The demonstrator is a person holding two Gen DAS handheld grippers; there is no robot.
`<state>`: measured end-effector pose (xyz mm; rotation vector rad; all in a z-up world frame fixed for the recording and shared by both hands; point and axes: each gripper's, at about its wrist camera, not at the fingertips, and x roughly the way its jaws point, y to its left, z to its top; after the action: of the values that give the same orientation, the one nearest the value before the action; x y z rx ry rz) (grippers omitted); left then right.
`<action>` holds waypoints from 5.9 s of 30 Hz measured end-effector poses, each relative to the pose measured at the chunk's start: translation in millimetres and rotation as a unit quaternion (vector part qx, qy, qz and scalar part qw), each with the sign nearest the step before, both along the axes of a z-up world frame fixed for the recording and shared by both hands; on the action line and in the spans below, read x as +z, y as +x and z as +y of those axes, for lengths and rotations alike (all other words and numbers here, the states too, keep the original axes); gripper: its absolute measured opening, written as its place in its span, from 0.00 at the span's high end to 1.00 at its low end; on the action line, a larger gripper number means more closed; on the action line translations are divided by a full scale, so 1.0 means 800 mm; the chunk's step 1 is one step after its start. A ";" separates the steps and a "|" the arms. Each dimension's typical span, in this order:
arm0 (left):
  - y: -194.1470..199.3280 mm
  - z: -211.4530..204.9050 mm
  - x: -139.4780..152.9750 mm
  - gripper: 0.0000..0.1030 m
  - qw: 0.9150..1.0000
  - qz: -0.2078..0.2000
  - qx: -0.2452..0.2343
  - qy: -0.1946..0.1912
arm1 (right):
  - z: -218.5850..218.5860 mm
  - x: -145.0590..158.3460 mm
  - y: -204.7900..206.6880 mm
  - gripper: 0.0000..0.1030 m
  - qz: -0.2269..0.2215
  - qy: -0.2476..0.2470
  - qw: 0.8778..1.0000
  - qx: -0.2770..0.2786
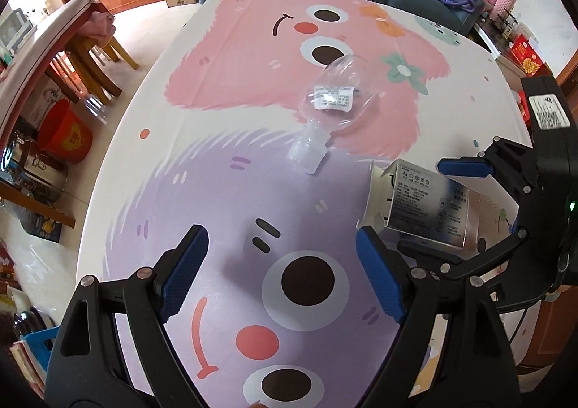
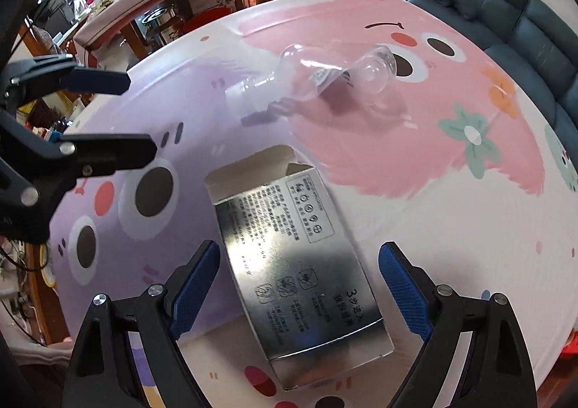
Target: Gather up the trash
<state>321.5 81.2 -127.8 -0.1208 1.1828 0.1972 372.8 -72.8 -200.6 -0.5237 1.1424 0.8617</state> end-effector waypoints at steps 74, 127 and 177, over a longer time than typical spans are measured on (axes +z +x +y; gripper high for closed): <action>-0.056 -0.043 0.072 0.59 0.998 -0.033 -0.056 -0.001 | -0.060 0.050 -0.063 0.36 0.067 -0.024 0.956 -0.284; -0.438 -0.039 -0.160 0.59 0.977 0.043 -0.176 -0.114 | -0.027 -0.184 -0.543 0.35 0.128 0.011 0.876 -0.464; -0.420 -0.045 -0.241 0.26 0.992 0.032 -0.116 -0.037 | -0.075 -0.204 -0.522 0.20 0.053 0.050 0.857 -0.510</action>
<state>-14.7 45.0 -320.9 -0.0407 1.2579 -0.0470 -45.0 -133.0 -363.9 0.2524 1.2492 0.0078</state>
